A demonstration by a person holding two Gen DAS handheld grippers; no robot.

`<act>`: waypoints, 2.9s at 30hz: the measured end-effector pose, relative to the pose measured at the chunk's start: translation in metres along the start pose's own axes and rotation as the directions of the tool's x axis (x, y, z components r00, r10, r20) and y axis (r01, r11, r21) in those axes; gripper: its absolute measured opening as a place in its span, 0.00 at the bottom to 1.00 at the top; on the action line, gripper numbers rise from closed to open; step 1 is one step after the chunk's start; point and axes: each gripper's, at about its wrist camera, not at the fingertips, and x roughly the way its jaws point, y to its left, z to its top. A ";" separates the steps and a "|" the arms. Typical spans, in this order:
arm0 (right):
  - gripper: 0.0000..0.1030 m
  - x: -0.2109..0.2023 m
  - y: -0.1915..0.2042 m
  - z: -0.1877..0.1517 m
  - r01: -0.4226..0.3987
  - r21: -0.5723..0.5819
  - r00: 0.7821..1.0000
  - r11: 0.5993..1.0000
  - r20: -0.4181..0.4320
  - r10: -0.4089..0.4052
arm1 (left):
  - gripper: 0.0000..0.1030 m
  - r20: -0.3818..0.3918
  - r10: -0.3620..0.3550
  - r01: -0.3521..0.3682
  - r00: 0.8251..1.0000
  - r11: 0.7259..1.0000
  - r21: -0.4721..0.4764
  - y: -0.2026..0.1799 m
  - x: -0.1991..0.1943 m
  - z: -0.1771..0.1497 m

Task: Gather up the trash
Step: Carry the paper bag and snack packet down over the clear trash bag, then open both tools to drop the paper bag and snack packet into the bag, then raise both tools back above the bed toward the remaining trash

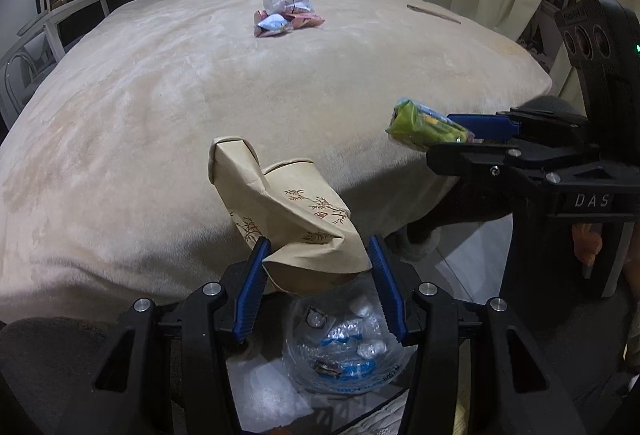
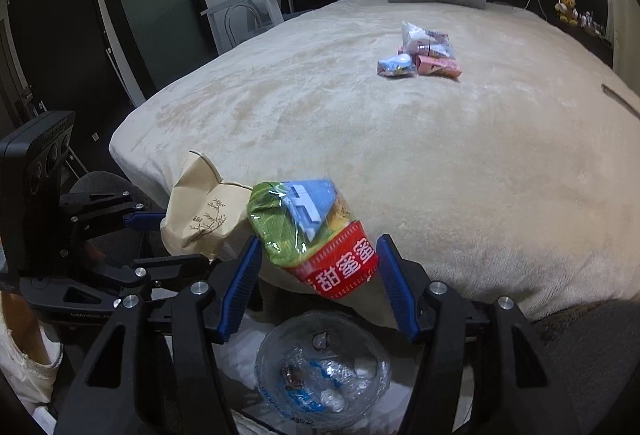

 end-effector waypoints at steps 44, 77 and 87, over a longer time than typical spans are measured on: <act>0.57 0.194 -0.076 -0.121 0.296 0.243 0.666 0.924 -0.746 -0.017 | 0.49 -0.707 -0.077 0.017 0.703 0.996 -0.092 -0.006 0.231 -0.088; 0.81 0.148 -0.065 -0.098 0.330 0.172 0.744 0.928 -0.653 -0.144 | 0.94 -0.648 -0.001 -0.028 0.762 0.999 -0.035 -0.016 0.177 -0.078; 0.81 0.102 -0.052 -0.075 0.306 0.148 0.843 0.941 -0.502 -0.195 | 0.94 -0.541 0.015 0.011 0.841 0.999 0.045 -0.036 0.132 -0.064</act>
